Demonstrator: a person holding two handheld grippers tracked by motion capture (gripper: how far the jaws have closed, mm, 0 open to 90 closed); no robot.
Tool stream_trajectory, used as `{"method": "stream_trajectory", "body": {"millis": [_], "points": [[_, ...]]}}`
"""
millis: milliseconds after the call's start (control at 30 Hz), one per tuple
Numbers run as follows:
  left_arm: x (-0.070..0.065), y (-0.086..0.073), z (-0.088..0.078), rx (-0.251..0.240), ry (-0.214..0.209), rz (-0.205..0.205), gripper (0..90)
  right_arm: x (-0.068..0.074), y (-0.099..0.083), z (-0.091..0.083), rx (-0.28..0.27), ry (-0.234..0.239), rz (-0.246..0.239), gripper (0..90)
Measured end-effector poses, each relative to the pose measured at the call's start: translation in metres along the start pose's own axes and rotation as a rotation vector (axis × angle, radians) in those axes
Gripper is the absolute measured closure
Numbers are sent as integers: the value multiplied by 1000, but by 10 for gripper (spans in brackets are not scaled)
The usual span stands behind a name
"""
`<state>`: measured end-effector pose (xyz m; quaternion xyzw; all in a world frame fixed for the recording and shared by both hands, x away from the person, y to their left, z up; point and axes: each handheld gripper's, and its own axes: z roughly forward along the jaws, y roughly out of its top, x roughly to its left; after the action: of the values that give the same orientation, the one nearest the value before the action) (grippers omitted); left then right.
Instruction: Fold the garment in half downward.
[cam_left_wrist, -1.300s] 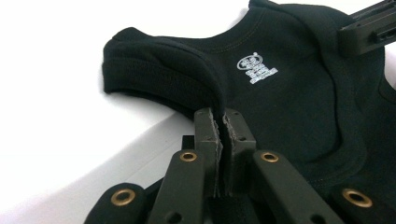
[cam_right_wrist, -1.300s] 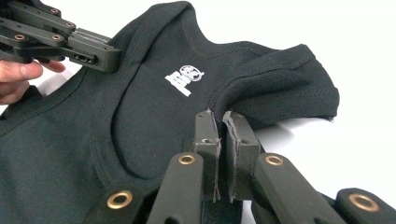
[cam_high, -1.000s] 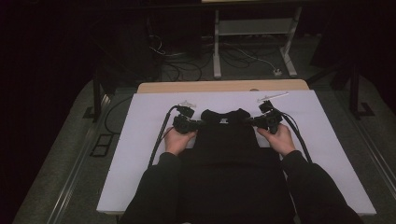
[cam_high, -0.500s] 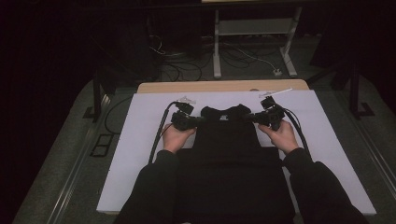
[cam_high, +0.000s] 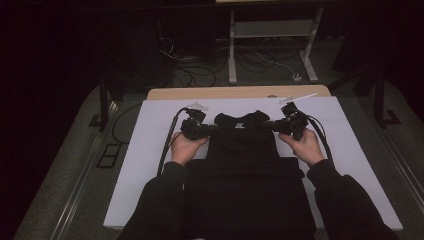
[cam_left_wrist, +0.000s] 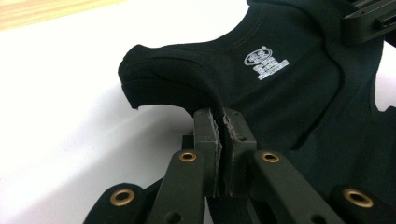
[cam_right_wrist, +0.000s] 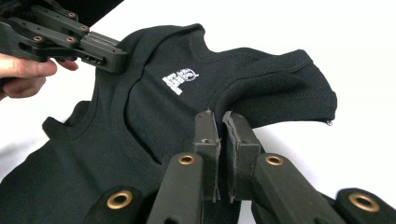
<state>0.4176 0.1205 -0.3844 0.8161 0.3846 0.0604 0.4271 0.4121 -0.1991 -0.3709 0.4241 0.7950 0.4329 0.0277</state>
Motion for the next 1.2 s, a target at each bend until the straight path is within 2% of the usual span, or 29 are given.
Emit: {"method": "stream_trajectory", "body": {"millis": [100,333,600,867,1000,1200], "points": [[-2,-1,-3,9,-3,3,847,4,0,-4,-1,13,-6,832],[-14,-3,-11,-2,-2,13,846,14,-2,-13,0,11,-24,831],[-26,-8,-21,8,-10,32,846,21,-11,-22,-5,19,-18,831],[-34,-18,-29,-2,-10,28,847,31,-18,-28,10,23,-36,831],[-39,-23,-33,-1,-14,48,847,37,-21,-31,14,24,-51,831],[-46,-32,-37,-13,-24,48,847,45,-29,-34,23,27,-70,831]]}}
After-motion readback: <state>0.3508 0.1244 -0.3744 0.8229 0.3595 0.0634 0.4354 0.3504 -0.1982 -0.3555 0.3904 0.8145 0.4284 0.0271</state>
